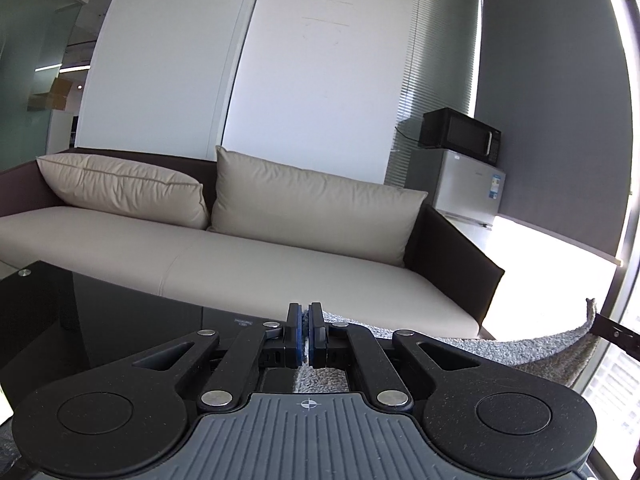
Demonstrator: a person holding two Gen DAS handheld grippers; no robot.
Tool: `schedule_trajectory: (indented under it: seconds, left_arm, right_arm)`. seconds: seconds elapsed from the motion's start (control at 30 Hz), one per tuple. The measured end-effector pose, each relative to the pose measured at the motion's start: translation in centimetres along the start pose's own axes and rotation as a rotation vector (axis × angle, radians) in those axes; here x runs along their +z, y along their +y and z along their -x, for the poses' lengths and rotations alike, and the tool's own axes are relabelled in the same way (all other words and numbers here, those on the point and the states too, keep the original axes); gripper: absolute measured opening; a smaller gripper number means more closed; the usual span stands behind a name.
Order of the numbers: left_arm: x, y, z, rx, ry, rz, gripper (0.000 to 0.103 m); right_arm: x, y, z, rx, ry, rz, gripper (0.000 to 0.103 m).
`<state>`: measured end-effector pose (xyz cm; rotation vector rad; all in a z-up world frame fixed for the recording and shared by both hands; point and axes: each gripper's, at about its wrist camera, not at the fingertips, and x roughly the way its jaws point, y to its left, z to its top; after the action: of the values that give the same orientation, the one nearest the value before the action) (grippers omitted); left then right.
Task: Fold towel
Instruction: 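Hold the towel stretched between both tools, raised above the table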
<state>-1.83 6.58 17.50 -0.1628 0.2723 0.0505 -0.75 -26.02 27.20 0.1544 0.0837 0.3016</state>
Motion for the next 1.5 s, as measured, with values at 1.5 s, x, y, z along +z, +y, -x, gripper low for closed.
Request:
schedule_trajectory:
  seconds: [1.5]
  left_arm:
    - [-4.0,0.3,-0.9,0.049,0.090,-0.055,0.003]
  right_arm:
    - [-4.7,-0.8,-0.5,-0.061,0.139,-0.076,0.003]
